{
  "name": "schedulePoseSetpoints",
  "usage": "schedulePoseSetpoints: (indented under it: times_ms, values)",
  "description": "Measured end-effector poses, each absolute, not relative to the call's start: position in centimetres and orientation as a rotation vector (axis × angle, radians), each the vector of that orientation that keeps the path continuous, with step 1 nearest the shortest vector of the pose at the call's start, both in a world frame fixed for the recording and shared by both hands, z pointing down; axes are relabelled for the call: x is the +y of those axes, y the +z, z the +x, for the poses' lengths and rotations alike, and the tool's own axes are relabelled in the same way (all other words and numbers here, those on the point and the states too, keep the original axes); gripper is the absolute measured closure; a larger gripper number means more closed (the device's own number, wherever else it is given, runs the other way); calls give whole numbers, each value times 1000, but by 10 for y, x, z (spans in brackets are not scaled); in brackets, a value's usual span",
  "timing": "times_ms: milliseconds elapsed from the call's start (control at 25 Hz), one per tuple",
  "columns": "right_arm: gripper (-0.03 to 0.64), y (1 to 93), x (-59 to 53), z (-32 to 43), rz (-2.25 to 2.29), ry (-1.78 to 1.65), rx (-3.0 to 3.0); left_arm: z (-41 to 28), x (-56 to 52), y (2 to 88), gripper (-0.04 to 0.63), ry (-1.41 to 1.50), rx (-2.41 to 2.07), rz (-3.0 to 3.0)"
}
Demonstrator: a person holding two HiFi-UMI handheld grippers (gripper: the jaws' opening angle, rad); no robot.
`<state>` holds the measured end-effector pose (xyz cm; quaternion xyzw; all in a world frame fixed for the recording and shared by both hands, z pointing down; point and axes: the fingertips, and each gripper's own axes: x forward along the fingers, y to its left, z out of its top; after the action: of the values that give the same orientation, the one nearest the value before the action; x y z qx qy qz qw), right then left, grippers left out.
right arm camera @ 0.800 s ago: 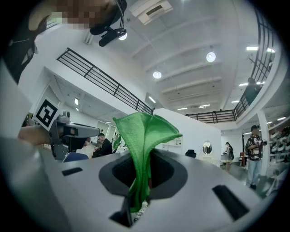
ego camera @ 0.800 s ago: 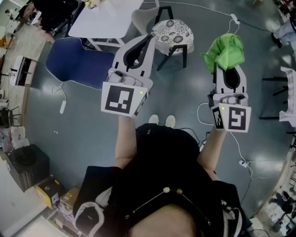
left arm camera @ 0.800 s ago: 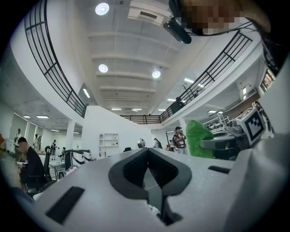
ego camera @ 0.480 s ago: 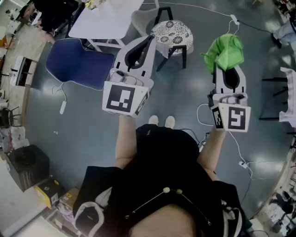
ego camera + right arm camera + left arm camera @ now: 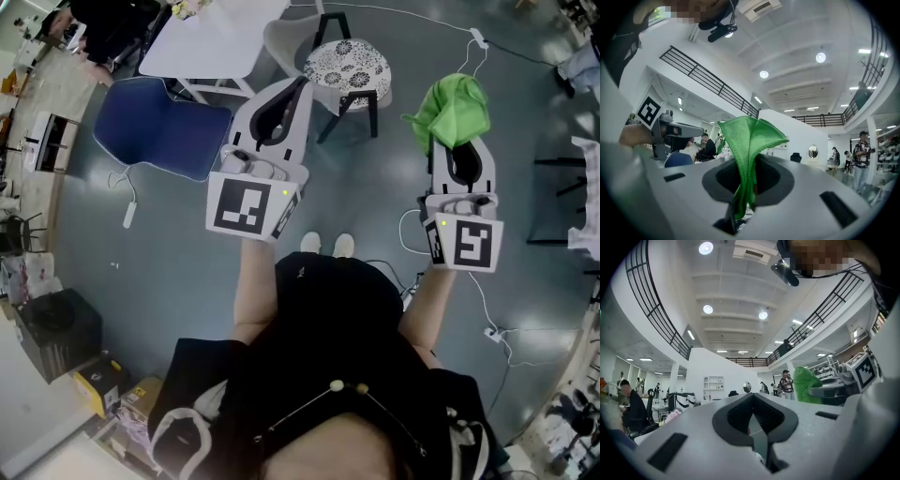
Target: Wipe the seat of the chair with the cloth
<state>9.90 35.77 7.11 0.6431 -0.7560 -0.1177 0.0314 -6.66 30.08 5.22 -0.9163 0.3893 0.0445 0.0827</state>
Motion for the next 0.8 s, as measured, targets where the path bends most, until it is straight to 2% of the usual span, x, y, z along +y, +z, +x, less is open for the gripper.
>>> schedulePoseSetpoints:
  times_ms: [480, 800]
  values:
    - [565, 82, 350, 158, 2049, -294, -2365, -15, 293, 69, 591, 80, 1149, -2752]
    - [563, 94, 298, 175, 2033, -283, -2370, -4, 236, 81, 591, 80, 1183, -2757]
